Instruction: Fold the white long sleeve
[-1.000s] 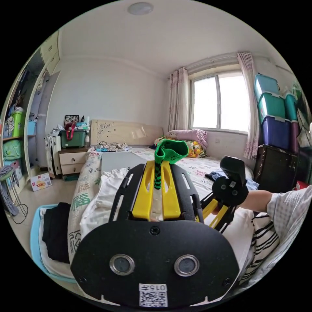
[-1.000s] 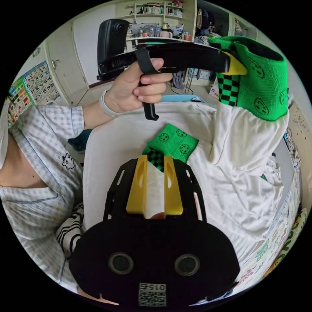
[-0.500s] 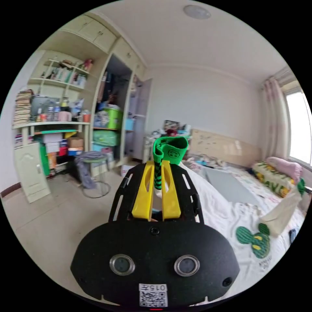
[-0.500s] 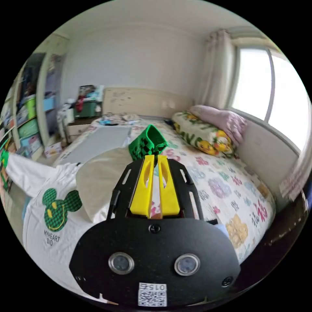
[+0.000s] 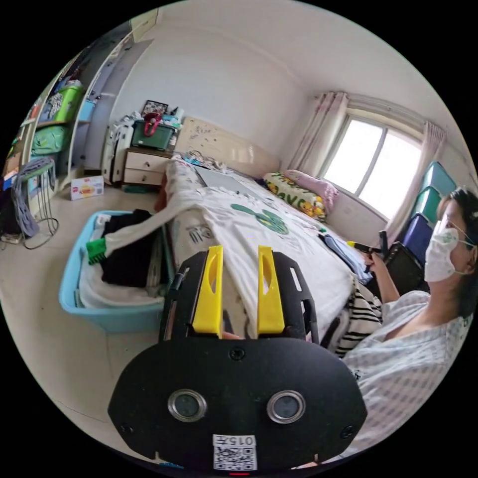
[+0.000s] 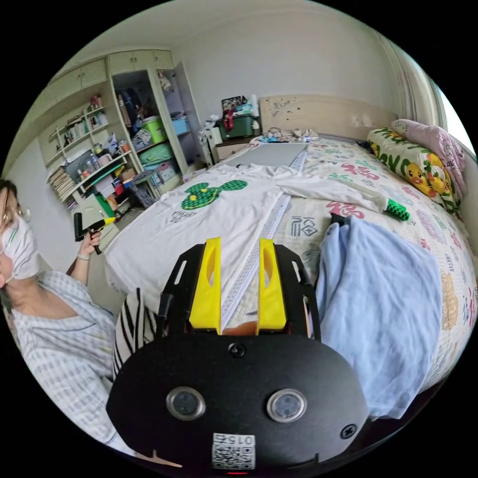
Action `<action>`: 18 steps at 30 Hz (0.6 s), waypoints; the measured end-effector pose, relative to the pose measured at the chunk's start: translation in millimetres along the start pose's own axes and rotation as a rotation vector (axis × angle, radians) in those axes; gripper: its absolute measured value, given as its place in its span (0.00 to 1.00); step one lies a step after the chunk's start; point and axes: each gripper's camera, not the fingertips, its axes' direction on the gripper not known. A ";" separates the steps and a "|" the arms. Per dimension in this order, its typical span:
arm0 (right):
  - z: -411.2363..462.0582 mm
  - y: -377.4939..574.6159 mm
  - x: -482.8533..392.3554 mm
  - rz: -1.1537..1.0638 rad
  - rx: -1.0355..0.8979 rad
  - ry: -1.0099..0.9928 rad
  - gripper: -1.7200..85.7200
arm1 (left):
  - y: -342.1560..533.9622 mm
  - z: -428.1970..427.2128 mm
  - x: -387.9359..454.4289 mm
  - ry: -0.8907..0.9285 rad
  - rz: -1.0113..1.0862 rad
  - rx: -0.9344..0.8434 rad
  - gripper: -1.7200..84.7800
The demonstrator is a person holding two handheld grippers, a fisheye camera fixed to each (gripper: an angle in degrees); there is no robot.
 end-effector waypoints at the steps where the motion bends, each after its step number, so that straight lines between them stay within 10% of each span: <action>1: -6.3 19.7 -10.9 -0.014 0.019 -0.025 0.15 | 13.6 -7.1 15.2 0.023 0.007 -0.003 0.14; 18: 38.4 109.7 -23.4 0.052 -0.147 0.054 0.15 | 9.4 -13.0 69.3 -0.099 -0.028 -0.088 0.09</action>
